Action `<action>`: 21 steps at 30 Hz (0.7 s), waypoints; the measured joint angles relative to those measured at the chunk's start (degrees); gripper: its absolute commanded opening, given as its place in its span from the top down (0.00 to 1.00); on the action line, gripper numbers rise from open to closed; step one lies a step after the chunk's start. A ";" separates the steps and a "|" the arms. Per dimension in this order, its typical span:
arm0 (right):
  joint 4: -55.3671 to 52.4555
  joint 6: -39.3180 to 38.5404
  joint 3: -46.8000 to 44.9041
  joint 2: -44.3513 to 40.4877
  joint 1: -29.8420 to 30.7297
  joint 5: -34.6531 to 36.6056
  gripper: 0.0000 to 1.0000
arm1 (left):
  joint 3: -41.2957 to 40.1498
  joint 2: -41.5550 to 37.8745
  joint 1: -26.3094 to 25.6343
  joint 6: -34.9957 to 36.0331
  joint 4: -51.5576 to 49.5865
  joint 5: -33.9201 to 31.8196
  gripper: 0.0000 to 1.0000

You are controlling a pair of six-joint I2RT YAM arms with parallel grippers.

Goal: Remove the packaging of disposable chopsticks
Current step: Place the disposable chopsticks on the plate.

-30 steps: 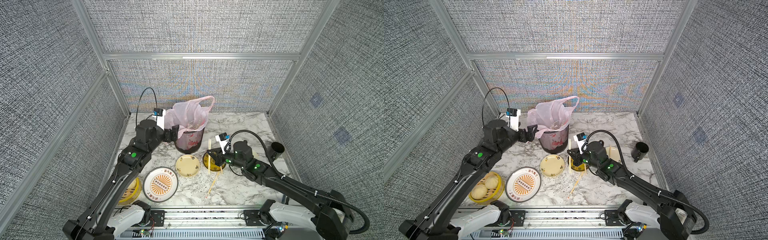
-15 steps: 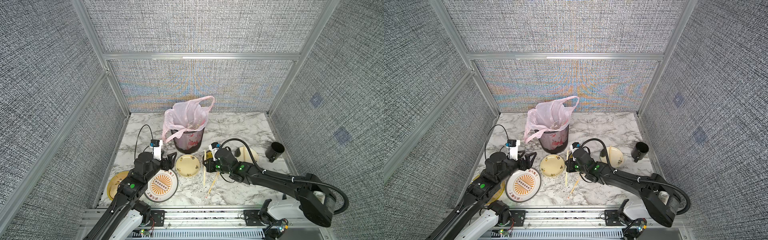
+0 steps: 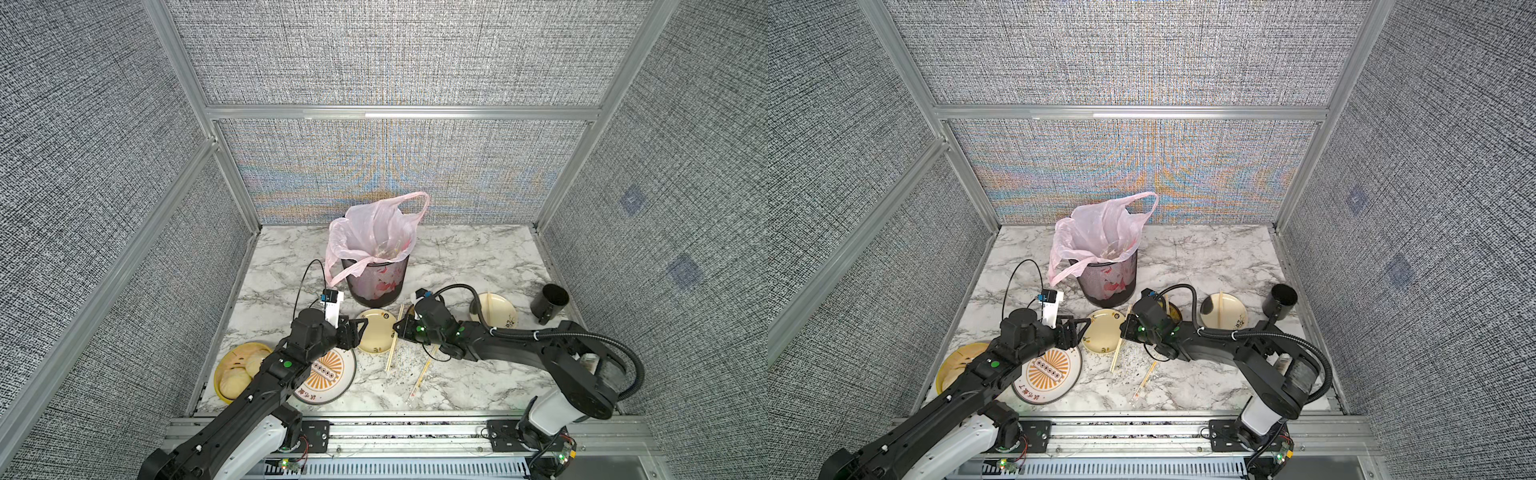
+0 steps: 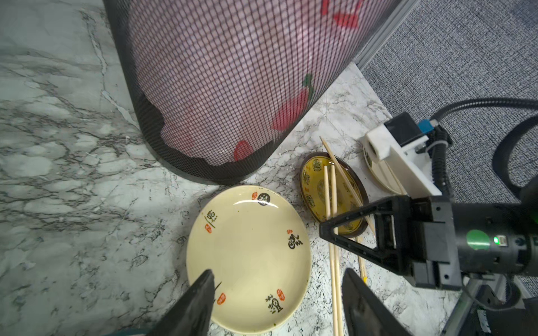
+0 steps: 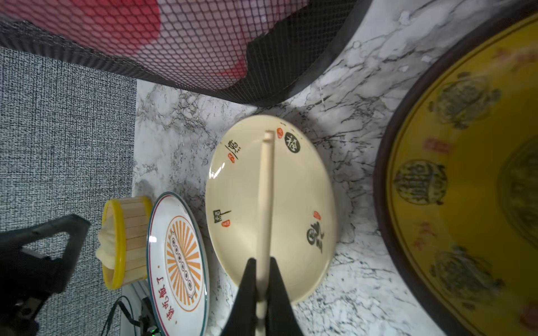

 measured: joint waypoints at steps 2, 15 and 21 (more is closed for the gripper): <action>0.42 1.07 1.14 1.60 -0.02 -0.33 1.00 | -0.46 1.75 -1.07 0.04 1.75 0.04 0.32; 1.60 3.89 3.58 8.28 -2.45 -2.60 1.00 | -0.17 10.80 -5.20 1.66 7.54 -0.63 0.32; 2.82 4.26 4.92 11.23 -3.08 -4.44 1.00 | 0.17 13.05 -5.49 1.66 9.03 -0.55 0.32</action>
